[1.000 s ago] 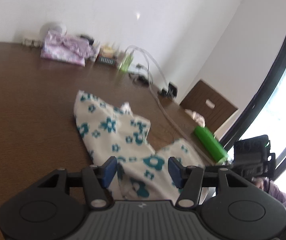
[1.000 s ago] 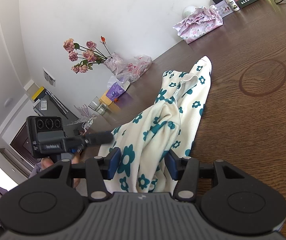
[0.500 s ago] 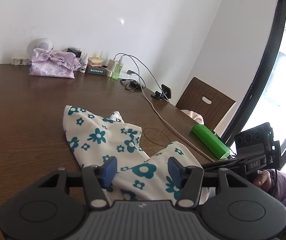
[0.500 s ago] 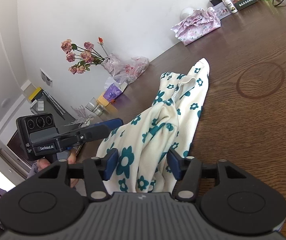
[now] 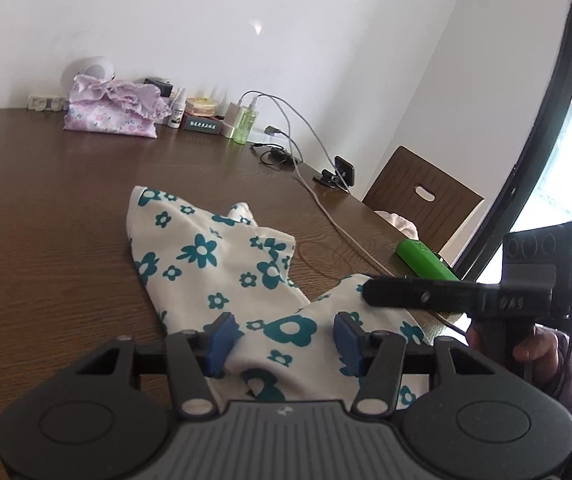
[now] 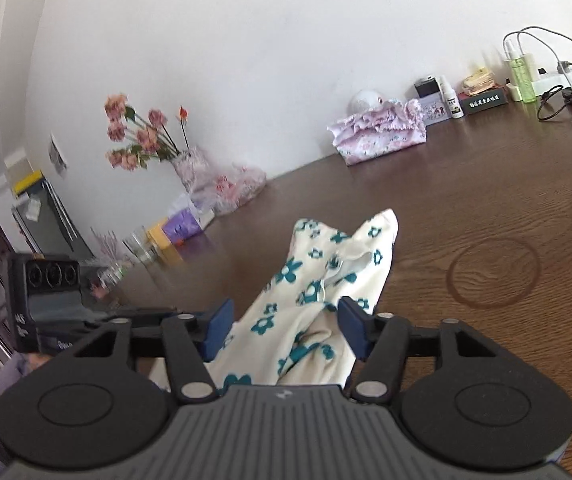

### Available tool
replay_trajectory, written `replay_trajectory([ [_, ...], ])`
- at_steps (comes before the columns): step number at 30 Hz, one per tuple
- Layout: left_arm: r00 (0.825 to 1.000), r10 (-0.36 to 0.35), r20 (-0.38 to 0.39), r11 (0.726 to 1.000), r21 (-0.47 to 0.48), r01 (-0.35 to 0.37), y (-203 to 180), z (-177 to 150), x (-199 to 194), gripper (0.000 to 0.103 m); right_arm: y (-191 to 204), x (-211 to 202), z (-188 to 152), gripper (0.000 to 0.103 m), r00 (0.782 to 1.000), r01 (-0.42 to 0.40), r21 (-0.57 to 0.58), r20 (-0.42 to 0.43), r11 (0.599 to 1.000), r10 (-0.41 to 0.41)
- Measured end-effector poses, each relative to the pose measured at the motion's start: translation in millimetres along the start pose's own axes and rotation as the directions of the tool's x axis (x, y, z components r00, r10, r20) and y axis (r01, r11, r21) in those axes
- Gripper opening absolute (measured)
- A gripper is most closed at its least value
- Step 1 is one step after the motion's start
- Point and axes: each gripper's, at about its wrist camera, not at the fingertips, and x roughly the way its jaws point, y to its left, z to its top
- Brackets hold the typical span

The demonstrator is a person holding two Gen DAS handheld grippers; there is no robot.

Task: Fold clothes

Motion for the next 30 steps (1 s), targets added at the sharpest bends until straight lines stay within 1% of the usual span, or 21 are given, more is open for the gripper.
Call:
replay_trajectory([
  [2,1.0,0.005,-0.007,1.0,-0.015,-0.005,3,-2,3,0.05,2,8,-6,0.048,0.999,0.047,-0.021,-0.025,0.999,-0.047],
  [4,1.0,0.003,-0.005,1.0,-0.016,-0.003,4,-4,3,0.051,0,9,-8,0.045,0.998,0.055,-0.008,-0.037,0.998,-0.055],
  [7,1.0,0.005,-0.002,1.0,-0.011,-0.005,3,-4,4,0.051,-2,10,-12,0.043,0.996,0.071,0.001,-0.053,0.998,-0.07],
  [12,1.0,0.014,0.017,1.0,-0.004,-0.014,3,1,-4,0.049,2,10,-18,0.043,0.993,0.1,-0.022,-0.055,0.995,-0.101],
  [17,0.999,0.002,0.048,1.0,0.017,-0.003,0,5,-17,0.048,-1,11,-20,0.042,0.993,0.102,-0.006,-0.056,0.995,-0.103],
  [19,0.999,-0.004,0.045,0.999,0.033,0.003,-3,4,-17,0.048,-2,11,-20,0.043,0.993,0.102,-0.001,-0.056,0.995,-0.102],
  [20,0.999,0.005,0.035,0.999,0.043,-0.007,-4,3,-15,0.048,-2,11,-20,0.043,0.993,0.102,-0.001,-0.055,0.995,-0.102],
  [23,0.999,0.027,0.023,0.997,0.071,-0.029,-8,0,-13,0.048,-1,4,-19,0.044,0.996,0.083,-0.009,-0.026,0.996,-0.083],
  [26,0.998,0.029,0.052,0.996,0.083,-0.034,-7,1,-27,0.048,4,-11,-11,0.044,0.996,0.076,-0.04,0.045,0.996,-0.074],
  [29,0.997,0.009,0.081,0.996,0.092,-0.017,-5,2,-40,0.047,15,-22,-3,0.044,0.994,0.068,-0.107,0.098,0.992,-0.057],
  [30,0.996,-0.001,0.085,0.995,0.099,-0.008,-6,2,-43,0.047,18,-21,-1,0.044,0.995,0.057,-0.125,0.092,0.991,-0.046],
])
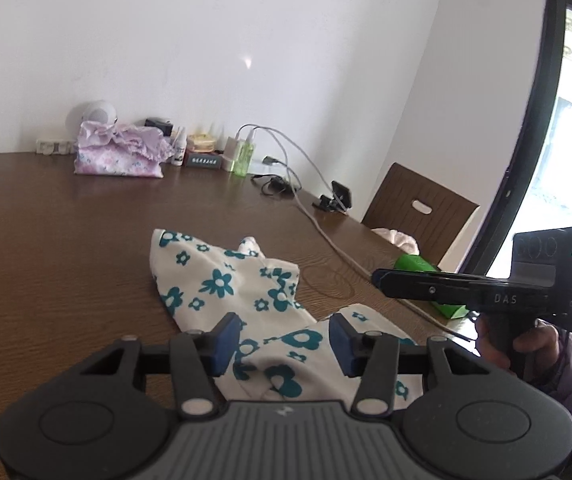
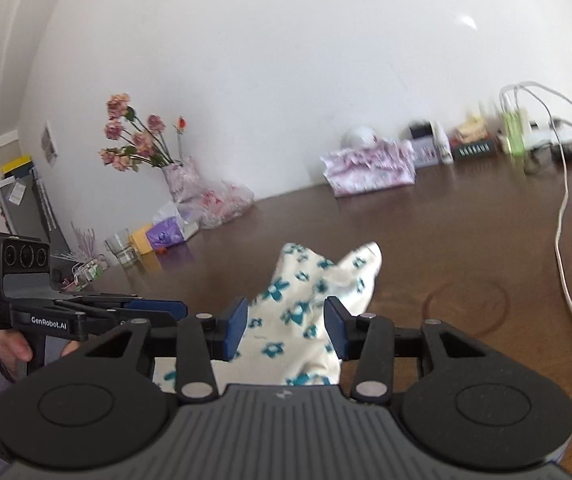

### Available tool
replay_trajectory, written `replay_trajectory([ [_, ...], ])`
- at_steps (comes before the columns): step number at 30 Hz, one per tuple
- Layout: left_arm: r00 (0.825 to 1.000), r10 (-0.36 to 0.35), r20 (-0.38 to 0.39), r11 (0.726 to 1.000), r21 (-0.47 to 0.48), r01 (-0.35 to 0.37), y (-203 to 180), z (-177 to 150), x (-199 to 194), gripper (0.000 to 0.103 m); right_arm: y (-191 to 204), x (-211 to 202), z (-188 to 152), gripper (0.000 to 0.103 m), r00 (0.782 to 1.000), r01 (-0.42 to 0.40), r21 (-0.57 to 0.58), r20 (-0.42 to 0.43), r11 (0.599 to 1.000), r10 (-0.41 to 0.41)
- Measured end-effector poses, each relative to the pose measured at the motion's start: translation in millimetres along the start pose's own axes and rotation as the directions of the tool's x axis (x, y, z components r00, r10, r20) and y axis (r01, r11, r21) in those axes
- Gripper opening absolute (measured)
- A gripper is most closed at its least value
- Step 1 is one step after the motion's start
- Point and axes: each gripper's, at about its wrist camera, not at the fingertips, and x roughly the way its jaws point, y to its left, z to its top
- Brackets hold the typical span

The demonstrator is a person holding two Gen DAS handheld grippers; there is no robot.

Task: Fold clothes

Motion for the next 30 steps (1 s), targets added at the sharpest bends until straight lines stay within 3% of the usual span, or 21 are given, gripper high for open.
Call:
replay_trajectory([
  [2,1.0,-0.021,-0.021,0.999,0.036,0.022,-6,-3,4,0.042,8,7,1,0.042,1.0,-0.017,-0.039,-0.027,0.999,0.016],
  [5,0.997,0.011,-0.073,0.995,0.098,-0.004,-16,-12,20,0.035,19,28,-6,0.034,0.994,-0.009,-0.091,-0.11,0.996,-0.001],
  [8,0.994,0.023,-0.109,0.992,0.128,-0.009,-12,-22,31,0.036,19,46,-19,0.034,0.984,0.03,-0.113,-0.173,0.993,-0.049],
  [12,0.991,-0.005,-0.133,0.994,0.108,0.019,-3,-23,33,0.041,20,47,-20,0.035,0.981,0.018,-0.157,-0.189,0.987,-0.048],
  [14,0.992,0.013,-0.126,0.99,0.143,0.005,-4,-19,25,0.049,23,39,-15,0.038,0.982,-0.013,-0.208,-0.187,0.978,-0.027],
  [16,0.993,0.028,-0.118,0.984,0.177,-0.006,-6,-14,17,0.051,28,25,-9,0.062,0.984,-0.062,-0.284,-0.177,0.957,0.011],
  [18,0.995,-0.005,-0.096,0.975,0.219,0.026,-9,-9,4,0.06,34,9,-5,0.078,0.985,-0.118,-0.383,-0.163,0.916,0.058],
  [19,0.994,-0.035,-0.099,0.971,0.232,0.057,-10,-7,0,0.07,40,1,-5,0.082,0.982,-0.154,-0.44,-0.167,0.885,0.088],
  [21,0.986,-0.107,-0.126,0.951,0.278,0.139,-18,-6,-2,0.074,50,-8,-7,0.082,0.972,-0.216,-0.527,-0.195,0.822,0.13],
  [24,0.97,-0.174,-0.169,0.897,0.38,0.227,-40,-11,6,0.078,61,-4,-13,0.082,0.953,-0.285,-0.606,-0.266,0.743,0.148],
  [28,0.959,-0.126,-0.254,0.842,0.484,0.239,-55,-24,25,0.078,70,13,-29,0.082,0.926,-0.342,-0.673,-0.359,0.656,0.114],
  [30,0.958,-0.091,-0.272,0.808,0.542,0.231,-59,-31,29,0.079,70,16,-33,0.082,0.922,-0.348,-0.688,-0.375,0.637,0.099],
])
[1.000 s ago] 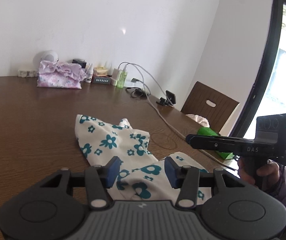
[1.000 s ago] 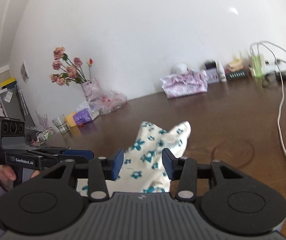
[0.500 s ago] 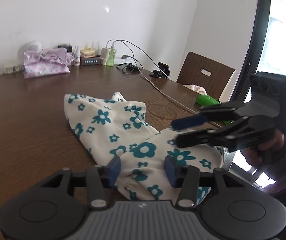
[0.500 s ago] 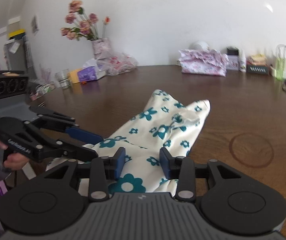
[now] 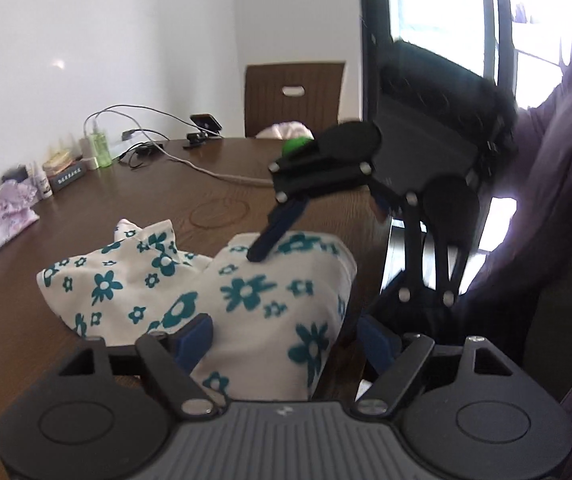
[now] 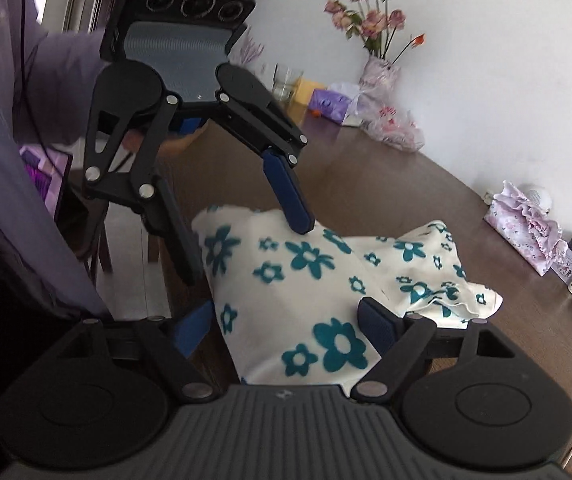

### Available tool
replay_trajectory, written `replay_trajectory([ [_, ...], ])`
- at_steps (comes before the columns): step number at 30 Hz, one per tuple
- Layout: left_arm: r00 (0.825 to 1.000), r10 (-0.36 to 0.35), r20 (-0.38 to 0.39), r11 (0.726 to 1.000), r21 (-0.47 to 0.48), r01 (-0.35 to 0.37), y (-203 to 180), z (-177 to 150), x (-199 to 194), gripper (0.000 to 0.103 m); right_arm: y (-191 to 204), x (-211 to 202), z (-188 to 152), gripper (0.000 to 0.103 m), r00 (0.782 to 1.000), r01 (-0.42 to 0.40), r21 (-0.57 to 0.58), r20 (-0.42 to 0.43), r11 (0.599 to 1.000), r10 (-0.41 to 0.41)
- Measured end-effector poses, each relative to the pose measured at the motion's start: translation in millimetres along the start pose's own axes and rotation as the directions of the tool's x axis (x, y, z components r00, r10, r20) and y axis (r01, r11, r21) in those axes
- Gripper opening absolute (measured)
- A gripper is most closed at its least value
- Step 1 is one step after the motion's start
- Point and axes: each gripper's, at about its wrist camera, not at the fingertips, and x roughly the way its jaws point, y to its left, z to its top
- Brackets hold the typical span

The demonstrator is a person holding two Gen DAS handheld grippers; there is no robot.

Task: Fold clothes

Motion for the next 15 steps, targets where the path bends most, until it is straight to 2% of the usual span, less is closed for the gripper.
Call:
replay_trajectory([
  [3,0.998,0.051,-0.026,0.995,0.084,-0.048,-7,-2,6,0.082,-5,4,-2,0.082,1.0,-0.011,0.002,-0.017,1.0,0.011],
  [5,0.995,0.093,-0.044,0.99,0.113,-0.087,-8,-3,12,0.082,-9,8,-4,0.077,0.999,-0.023,0.015,-0.034,1.0,0.024],
  [8,0.99,0.138,-0.028,0.98,0.149,-0.132,-12,-5,14,0.082,-16,6,-5,0.062,0.998,-0.064,0.063,-0.027,0.996,0.065],
  [10,0.985,0.172,-0.009,0.967,0.19,-0.167,-17,-6,14,0.082,-25,0,-3,0.049,0.993,-0.112,0.136,-0.022,0.984,0.116],
  [12,0.977,0.212,0.005,0.95,0.234,-0.207,-26,-6,18,0.084,-32,-5,-5,0.045,0.988,-0.145,0.188,-0.02,0.971,0.152],
  [15,0.98,0.195,0.026,0.938,0.288,-0.194,-39,-6,17,0.085,-39,-14,-10,0.042,0.975,-0.216,0.259,0.005,0.941,0.222],
])
